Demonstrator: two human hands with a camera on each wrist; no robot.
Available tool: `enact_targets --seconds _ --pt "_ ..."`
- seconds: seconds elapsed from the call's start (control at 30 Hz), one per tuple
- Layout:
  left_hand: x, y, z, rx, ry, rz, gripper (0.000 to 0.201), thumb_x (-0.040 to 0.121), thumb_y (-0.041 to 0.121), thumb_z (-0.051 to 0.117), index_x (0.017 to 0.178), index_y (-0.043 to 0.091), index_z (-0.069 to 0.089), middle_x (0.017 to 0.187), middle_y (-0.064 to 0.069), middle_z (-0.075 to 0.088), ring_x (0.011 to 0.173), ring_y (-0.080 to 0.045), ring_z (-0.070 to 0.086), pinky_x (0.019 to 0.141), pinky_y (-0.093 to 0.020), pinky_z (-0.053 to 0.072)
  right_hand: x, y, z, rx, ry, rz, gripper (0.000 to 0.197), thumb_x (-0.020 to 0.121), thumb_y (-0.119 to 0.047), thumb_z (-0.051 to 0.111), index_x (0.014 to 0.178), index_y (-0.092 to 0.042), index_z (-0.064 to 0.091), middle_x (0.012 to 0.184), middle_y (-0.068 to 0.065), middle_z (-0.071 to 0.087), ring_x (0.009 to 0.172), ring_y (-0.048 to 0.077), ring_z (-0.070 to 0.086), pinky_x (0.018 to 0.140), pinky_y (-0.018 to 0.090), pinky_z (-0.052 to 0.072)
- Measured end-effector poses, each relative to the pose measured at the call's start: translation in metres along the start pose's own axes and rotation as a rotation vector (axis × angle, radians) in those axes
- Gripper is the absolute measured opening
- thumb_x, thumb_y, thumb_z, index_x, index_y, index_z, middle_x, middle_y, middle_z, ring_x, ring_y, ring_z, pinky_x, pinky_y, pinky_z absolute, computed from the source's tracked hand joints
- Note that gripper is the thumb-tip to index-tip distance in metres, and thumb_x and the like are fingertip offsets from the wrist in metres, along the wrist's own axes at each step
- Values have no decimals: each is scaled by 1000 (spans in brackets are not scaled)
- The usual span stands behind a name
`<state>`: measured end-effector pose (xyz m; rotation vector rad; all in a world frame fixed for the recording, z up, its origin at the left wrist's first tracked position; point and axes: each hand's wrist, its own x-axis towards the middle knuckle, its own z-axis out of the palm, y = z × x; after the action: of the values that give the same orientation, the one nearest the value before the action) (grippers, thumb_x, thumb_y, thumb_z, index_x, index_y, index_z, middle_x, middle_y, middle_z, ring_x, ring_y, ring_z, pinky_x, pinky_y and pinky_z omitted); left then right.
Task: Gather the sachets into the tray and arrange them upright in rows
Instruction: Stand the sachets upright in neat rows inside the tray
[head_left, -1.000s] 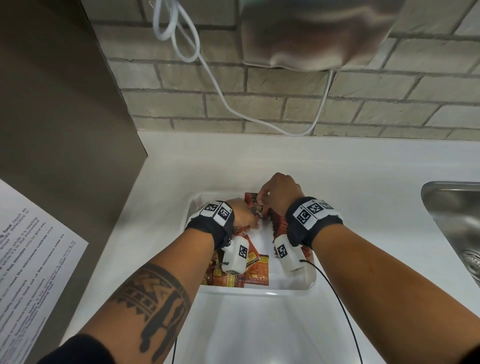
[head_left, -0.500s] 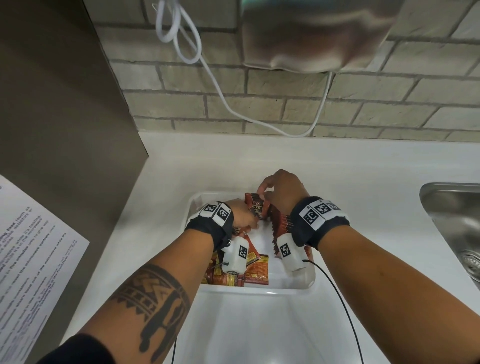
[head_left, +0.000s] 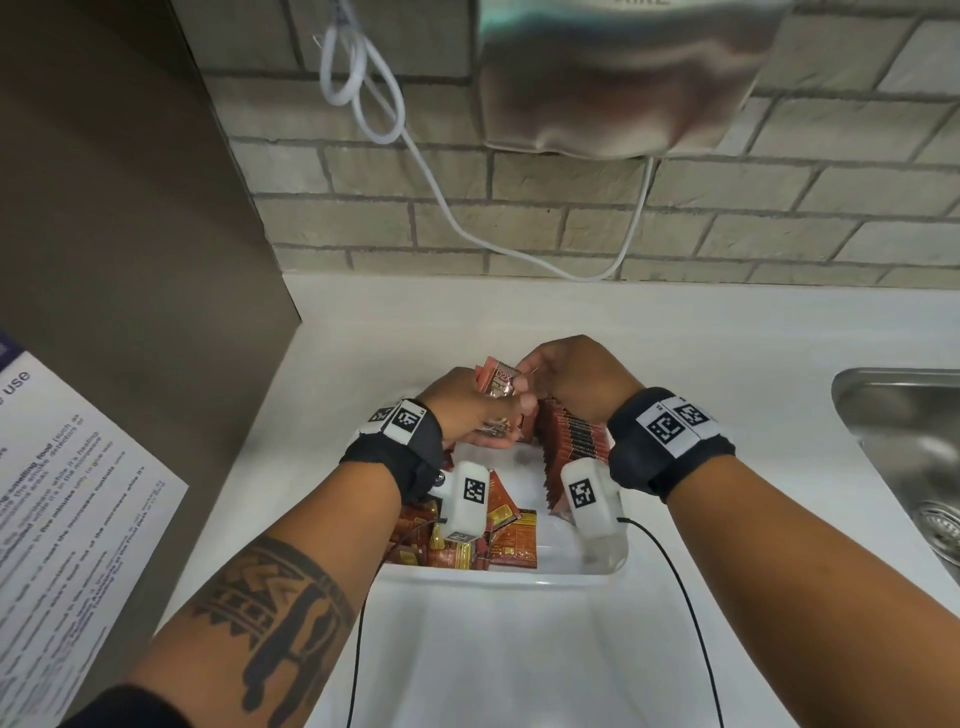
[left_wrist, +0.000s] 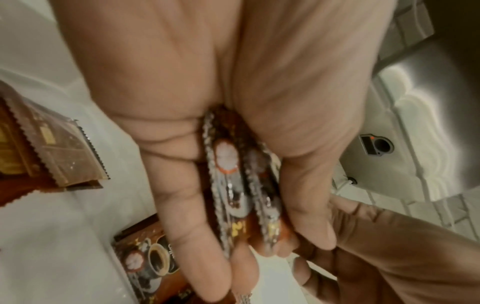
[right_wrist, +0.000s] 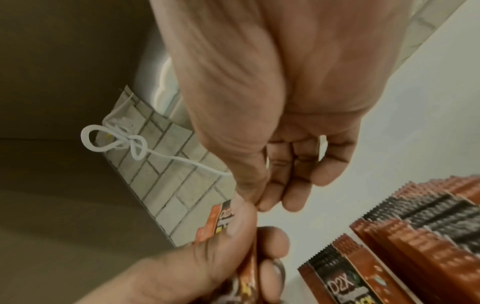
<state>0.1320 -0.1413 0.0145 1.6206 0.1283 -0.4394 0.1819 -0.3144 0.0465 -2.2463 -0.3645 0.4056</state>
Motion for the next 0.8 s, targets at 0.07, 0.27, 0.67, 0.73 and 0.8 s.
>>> enact_targets --seconds 0.07,0.27,0.67,0.73,0.8 --pt "-1 -2 -1 -9 -15 13 19 87 21 78 103 16 69 85 -5 74 82 -23 73 80 -39 61 0 -1 -4 53 41 -24 9 87 -23 76 92 -16 76 86 -1 74 78 10 66 73 24 47" --pt "-2 0 -3 52 38 -7 26 85 21 81 103 6 71 83 -8 74 78 -24 71 80 -41 62 -1 -6 -6 83 99 -63 6 85 -23 79 85 -17 75 83 -1 75 75 9 65 71 21 46" --pt "10 6 -4 564 71 -367 18 89 20 72 97 4 71 81 -7 66 64 -20 57 66 -30 50 9 10 10 -405 123 52 19 83 -22 71 69 -33 75 75 -16 58 86 13 62 83 32 51" --pt "13 4 6 590 -3 -379 19 93 25 70 99 8 66 82 -5 66 62 -18 56 63 -28 51 12 10 15 -467 78 77 26 84 -19 66 65 -35 73 78 -14 62 87 15 63 87 36 54" --pt "15 1 15 619 -10 -359 17 96 24 67 98 8 64 76 -3 64 54 -15 53 53 -24 48 12 9 19 -507 46 88 28 85 -17 62 67 -34 75 85 -10 66 90 18 64 86 37 56"
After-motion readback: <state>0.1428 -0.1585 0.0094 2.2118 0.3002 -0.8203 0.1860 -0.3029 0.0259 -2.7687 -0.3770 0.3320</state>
